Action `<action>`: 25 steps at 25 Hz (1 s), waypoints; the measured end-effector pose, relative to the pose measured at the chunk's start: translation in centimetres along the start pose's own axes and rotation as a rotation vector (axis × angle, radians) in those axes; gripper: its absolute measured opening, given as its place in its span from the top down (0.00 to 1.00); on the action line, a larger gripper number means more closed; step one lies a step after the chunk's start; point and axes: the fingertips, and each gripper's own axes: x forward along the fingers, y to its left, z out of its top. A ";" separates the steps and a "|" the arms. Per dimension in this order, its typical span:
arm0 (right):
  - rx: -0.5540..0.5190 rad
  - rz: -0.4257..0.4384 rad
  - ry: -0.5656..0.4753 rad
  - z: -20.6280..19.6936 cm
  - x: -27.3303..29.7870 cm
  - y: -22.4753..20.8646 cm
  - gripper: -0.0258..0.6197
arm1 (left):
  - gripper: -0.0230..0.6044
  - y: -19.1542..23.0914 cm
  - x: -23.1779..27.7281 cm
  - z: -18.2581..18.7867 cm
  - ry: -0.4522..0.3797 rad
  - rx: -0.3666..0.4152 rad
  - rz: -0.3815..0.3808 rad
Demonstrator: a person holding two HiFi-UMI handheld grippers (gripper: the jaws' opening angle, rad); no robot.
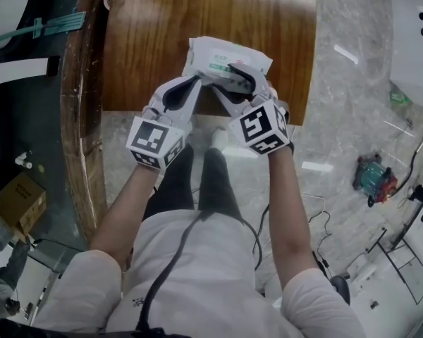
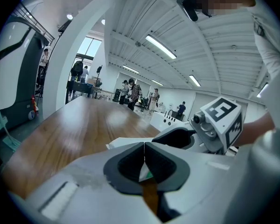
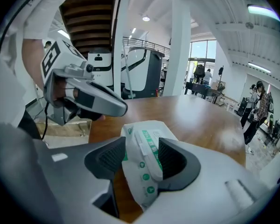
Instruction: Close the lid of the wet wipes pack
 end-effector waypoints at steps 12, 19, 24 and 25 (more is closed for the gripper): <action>-0.062 -0.008 0.142 -1.2 1.2 0.8 0.58 | 0.95 0.0 -0.5 0.1 -0.004 0.006 -0.011; 0.042 0.001 0.072 0.2 0.4 0.6 0.54 | 0.95 -0.7 -1.3 0.7 -0.011 0.013 -0.019; 0.149 -0.046 -0.033 1.7 -2.0 0.6 0.61 | 0.95 -1.4 -2.3 2.0 -0.027 0.025 -0.024; 0.152 -0.056 -0.045 2.0 -2.5 0.6 0.66 | 0.95 -1.6 -2.5 2.3 -0.031 0.026 -0.024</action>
